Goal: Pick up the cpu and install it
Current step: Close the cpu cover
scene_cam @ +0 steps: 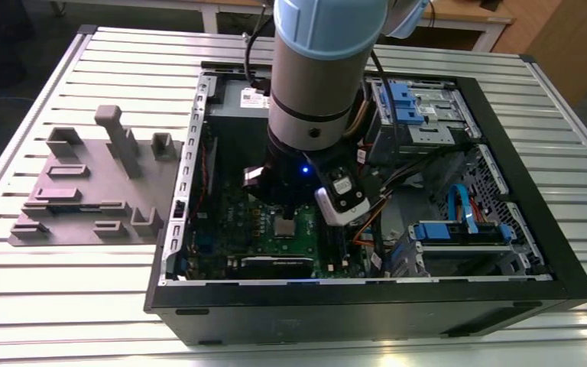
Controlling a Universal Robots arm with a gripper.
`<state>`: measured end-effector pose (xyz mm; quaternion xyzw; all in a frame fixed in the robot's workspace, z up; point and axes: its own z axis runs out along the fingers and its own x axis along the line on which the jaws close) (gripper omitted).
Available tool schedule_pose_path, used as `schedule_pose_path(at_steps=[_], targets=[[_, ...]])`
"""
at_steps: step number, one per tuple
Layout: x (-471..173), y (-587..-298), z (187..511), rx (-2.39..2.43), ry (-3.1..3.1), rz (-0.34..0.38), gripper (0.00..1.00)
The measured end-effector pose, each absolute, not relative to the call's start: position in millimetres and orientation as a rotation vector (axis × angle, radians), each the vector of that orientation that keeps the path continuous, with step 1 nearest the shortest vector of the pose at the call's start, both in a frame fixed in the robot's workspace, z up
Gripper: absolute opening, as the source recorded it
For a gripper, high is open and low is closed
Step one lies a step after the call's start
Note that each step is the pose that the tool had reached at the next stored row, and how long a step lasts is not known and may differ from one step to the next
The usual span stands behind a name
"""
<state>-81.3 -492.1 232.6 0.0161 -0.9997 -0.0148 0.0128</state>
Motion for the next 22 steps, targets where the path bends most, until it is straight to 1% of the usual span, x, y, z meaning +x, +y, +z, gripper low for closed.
schedule_pose_path(at_steps=[22], targets=[[-81.3,-492.1,232.2,0.651,-3.042,-0.037,0.1]])
